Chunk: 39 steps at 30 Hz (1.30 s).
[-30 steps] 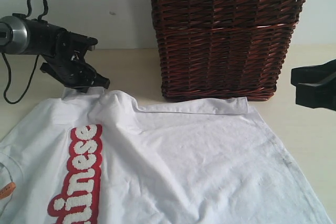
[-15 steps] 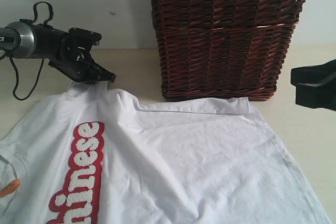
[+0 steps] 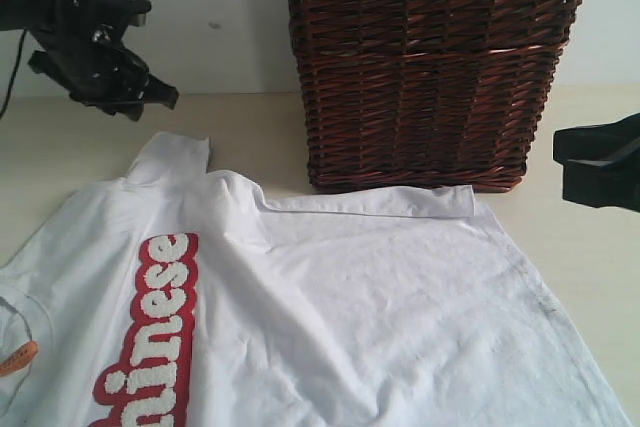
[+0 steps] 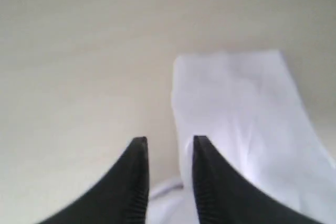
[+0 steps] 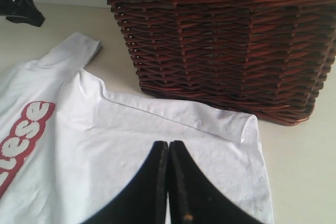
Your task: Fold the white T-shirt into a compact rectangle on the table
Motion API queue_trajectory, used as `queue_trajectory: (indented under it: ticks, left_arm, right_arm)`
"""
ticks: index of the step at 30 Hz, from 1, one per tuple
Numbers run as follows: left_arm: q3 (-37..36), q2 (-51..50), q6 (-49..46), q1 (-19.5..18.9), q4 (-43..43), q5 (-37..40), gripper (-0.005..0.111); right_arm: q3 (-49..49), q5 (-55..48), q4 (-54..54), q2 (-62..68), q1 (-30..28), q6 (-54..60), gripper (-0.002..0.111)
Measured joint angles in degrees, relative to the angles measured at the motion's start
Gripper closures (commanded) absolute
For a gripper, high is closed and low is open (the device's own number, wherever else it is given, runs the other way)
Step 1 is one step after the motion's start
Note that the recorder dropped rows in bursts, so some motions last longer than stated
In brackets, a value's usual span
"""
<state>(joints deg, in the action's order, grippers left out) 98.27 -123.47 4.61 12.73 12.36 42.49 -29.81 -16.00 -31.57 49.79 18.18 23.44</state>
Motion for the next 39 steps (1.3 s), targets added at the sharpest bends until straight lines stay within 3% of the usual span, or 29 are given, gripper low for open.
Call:
queue_trajectory:
  ticks: [1,4,11,14,20,22,27,35,39]
  left_arm:
    - [-0.9,0.7,0.0,-0.1,0.0,2.3,0.106]
    - [-6.0,2.8,-0.2,-0.3,-1.6,6.1,0.107]
    - [-18.9,7.0,-2.9,-0.3,-5.3,5.7,0.107]
    - [-19.5,7.4,-4.1,-0.3,-7.2,2.4,0.107]
    - [-19.4,7.4,-4.6,-0.3,-12.7,-11.5,0.107]
    - [-17.5,5.7,-5.2,-0.3,-14.0,-13.3,0.107]
    - [-2.4,-9.6,-7.3,-0.3,-14.9,-5.8,0.107]
    - [16.3,-19.9,-10.3,-0.3,-15.1,-2.5,0.106]
    - [23.3,-22.8,-13.1,-0.3,-14.5,3.3,0.085]
  right_arm:
    - [0.0,0.0,0.0,0.0,0.0,0.0,0.108]
    - [0.0,0.0,0.0,0.0,0.0,0.0,0.108]
    - [0.0,0.0,-0.3,0.0,0.0,0.0,0.108]
    - [0.0,-0.1,-0.7,0.0,0.0,0.2,0.108]
    - [0.0,-0.2,-1.1,0.0,0.0,0.3,0.108]
    - [0.0,-0.2,-1.1,0.0,0.0,0.5,0.108]
    - [0.0,-0.2,-1.1,0.0,0.0,0.5,0.108]
    - [0.0,-0.2,-1.1,1.7,0.0,0.5,0.108]
    - [0.0,-0.2,-1.1,4.5,0.0,1.5,0.108]
